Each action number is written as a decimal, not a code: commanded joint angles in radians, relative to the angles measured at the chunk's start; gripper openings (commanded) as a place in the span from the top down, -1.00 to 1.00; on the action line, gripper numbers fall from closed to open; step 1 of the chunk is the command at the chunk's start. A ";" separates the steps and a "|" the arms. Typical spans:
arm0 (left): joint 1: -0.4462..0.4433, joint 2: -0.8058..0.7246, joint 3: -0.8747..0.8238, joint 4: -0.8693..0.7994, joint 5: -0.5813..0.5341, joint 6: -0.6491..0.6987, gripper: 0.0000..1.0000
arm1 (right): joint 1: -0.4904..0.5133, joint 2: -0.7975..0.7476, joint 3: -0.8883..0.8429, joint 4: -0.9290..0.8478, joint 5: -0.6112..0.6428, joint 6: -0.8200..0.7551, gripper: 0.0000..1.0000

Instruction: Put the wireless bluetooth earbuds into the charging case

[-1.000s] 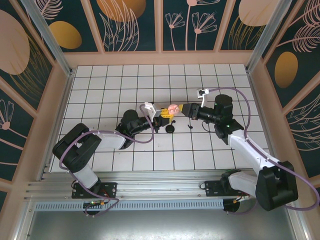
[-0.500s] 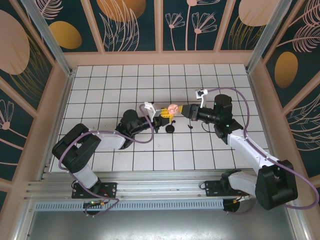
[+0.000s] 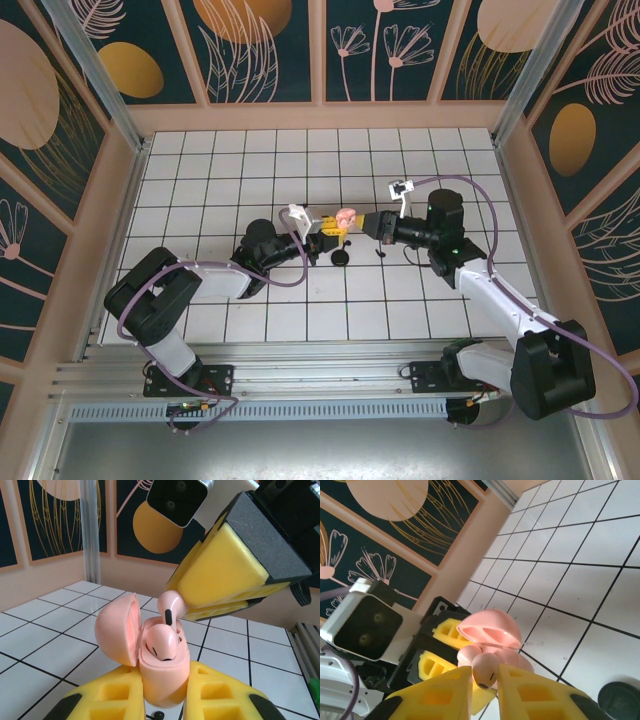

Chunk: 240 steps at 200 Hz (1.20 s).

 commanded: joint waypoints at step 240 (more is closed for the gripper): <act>-0.004 -0.038 -0.001 0.016 0.022 0.024 0.74 | 0.002 0.018 0.072 -0.068 0.025 -0.062 0.66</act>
